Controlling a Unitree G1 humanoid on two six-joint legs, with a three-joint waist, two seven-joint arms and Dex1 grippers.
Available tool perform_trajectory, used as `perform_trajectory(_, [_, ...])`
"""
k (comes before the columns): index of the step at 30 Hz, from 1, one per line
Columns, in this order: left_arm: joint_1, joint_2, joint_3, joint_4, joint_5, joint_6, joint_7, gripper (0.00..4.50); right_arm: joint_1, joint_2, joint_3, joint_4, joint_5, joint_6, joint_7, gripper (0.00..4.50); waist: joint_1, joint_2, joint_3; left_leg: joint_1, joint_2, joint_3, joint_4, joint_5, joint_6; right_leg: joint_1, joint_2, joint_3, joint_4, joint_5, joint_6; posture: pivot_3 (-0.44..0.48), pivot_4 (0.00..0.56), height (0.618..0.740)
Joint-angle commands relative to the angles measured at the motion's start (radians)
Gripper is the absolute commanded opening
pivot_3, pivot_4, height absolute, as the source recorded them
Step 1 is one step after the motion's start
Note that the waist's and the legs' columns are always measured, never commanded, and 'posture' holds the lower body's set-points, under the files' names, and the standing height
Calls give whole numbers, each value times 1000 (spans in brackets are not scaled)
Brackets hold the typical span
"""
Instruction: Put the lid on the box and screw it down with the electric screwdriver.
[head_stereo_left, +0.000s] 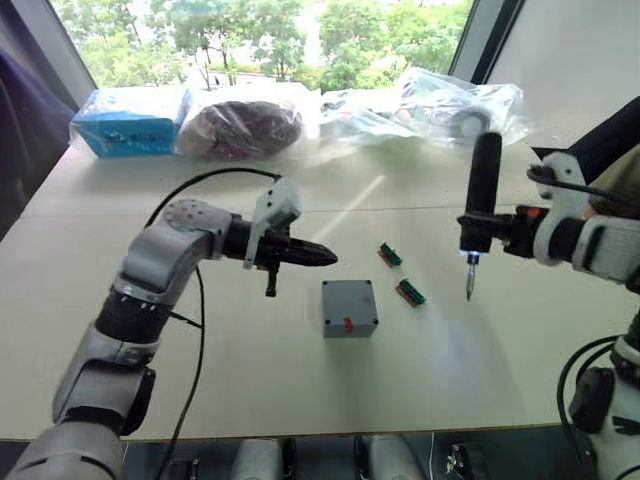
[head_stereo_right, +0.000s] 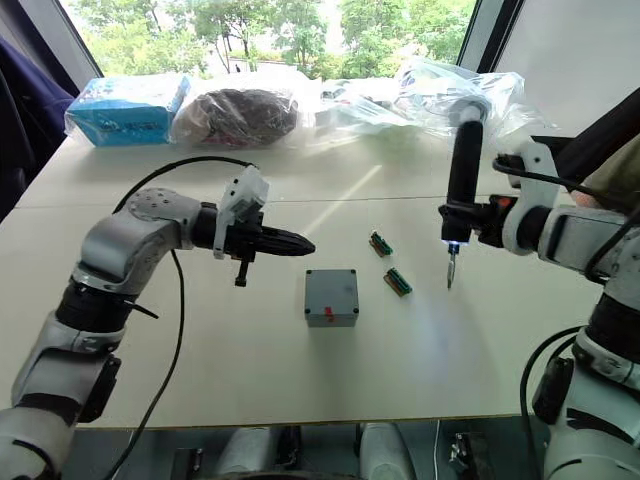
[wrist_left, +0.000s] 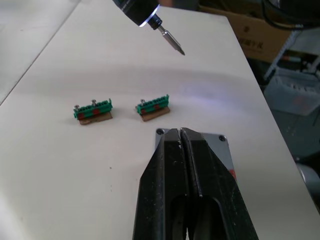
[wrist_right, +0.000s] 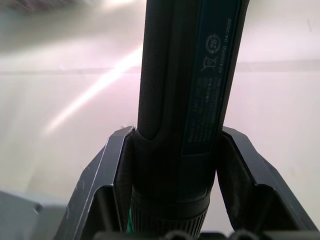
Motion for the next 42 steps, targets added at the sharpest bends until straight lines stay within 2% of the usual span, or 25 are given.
perform_trajectory(1, [9, 35, -22, -67, 2, -34, -37, 0, 37, -98, 35, 82, 169, 7, -7, 1843, 0, 0, 2, 0, 0, 0, 0, 0, 0, 0, 1, 0, 0, 0, 0, 0, 150, 740])
perform_trajectory(6, [29, 16, -42, -82, 6, -44, -3, 0, 47, -136, 101, 205, 219, 7, -55, 1843, -2, 0, 4, 0, 4, 0, 7, 0, 1, 0, 5, 2, 2, 2, 4, 0, 150, 740])
perform_trajectory(15, [67, -1, -67, -82, 42, -73, 60, 0, 16, -173, 225, 325, 87, 7, 30, 1843, 1, 0, 4, -1, 6, 1, 9, -1, 2, 0, 9, 7, 2, 3, 6, 0, 150, 740])
perform_trajectory(17, [78, 1, -69, -80, 49, -76, 70, 0, 10, -179, 248, 330, 53, 7, 58, 2843, 1, 0, 4, -1, 6, 1, 9, -1, 2, 0, 9, 7, 2, 3, 6, 0, 150, 740])
perform_trajectory(19, [86, 1, -69, -75, 56, -81, 82, 0, 5, -184, 265, 331, 18, 7, 88, 3404, 1, 0, 4, -1, 6, 1, 10, -1, 2, 0, 9, 7, 2, 3, 6, 0, 150, 740])
perform_trajectory(21, [86, 2, -64, -69, 61, -87, 92, 0, 1, -187, 274, 330, -11, 7, 113, 4227, 3, 0, 4, -1, 6, 1, 10, -1, 2, 0, 9, 7, 2, 3, 6, 0, 150, 740])
perform_trajectory(22, [83, 2, -59, -66, 60, -87, 95, 0, 0, -188, 277, 325, -28, 7, 126, 4435, 3, 0, 4, -1, 6, 1, 10, -1, 2, 0, 9, 7, 2, 3, 6, 0, 150, 740])
perform_trajectory(23, [79, 2, -52, -61, 58, -85, 99, 0, -2, -190, 277, 316, -46, 7, 140, 4435, 4, 0, 4, -1, 6, 1, 10, -1, 2, 1, 9, 7, 2, 3, 6, 0, 150, 740])
perform_trajectory(29, [46, 15, 15, -3, 31, -70, 110, 0, -21, -305, 381, 148, -170, -180, 365, 4435, 3, 0, 4, -1, 6, 1, 11, -1, 2, 0, 9, 7, 2, 4, 6, 0, 150, 740])
perform_trajectory(33, [24, 23, 69, 48, 11, -47, 125, 0, -40, -300, 327, -38, -110, -271, 535, 4435, -2, 0, 4, -1, 7, 1, 11, -1, 2, 0, 10, 7, 2, 4, 6, 0, 150, 740])
perform_trajectory(37, [50, 36, 64, 59, 32, -40, 145, 0, 106, -277, 330, -341, -101, -392, 633, 4435, 5, -1, 4, -1, 8, 0, 10, -1, 2, 0, 12, 7, 2, 4, 6, 0, 150, 740])
perform_trajectory(42, [133, 51, 2, 59, 99, -72, 169, 0, 300, -231, 466, -575, -180, -482, 630, 4435, 19, -1, 4, -1, 7, 1, 13, -1, 2, 1, 9, 7, 3, 4, 7, 0, 150, 740])
